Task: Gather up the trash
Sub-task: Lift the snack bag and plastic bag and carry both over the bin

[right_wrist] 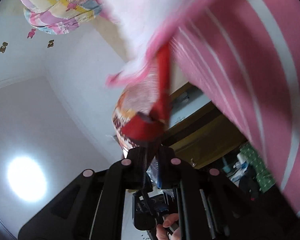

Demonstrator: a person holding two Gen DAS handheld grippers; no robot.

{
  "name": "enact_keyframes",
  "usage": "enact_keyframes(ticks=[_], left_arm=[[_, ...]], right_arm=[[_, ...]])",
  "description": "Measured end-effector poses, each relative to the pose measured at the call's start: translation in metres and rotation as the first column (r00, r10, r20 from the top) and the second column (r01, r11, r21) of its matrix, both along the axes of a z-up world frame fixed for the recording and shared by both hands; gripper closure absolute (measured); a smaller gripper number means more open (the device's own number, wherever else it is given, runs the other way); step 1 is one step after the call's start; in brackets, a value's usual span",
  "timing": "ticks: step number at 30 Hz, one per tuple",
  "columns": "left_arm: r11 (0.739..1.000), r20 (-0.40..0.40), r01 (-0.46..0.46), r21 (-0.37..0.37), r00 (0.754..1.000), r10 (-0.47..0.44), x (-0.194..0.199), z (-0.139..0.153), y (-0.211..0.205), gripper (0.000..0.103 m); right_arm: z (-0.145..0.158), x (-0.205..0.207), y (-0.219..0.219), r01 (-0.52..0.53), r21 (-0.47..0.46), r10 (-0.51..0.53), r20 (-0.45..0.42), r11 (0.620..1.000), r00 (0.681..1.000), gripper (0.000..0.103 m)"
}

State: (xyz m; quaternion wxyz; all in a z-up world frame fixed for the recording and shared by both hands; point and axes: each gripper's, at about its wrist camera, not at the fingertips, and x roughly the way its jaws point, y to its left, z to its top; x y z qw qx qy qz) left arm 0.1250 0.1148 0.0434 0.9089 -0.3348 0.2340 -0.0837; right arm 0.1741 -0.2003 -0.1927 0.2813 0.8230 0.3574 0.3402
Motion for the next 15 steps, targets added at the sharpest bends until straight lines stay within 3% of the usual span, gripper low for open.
enact_keyframes(ticks=[8,15], left_arm=[[1.0,0.069,-0.013,-0.026,0.997,0.015,-0.044,0.034,0.003,0.095],[0.998,0.132,0.0,-0.064,0.991,0.008,-0.07,0.06,0.005,0.095]], right_arm=[[0.048,-0.02,0.045,-0.049,0.096,0.044,0.057,0.994,0.997,0.094],[0.084,-0.043,0.049,-0.073,0.13,0.058,0.122,0.989,0.991,0.094]])
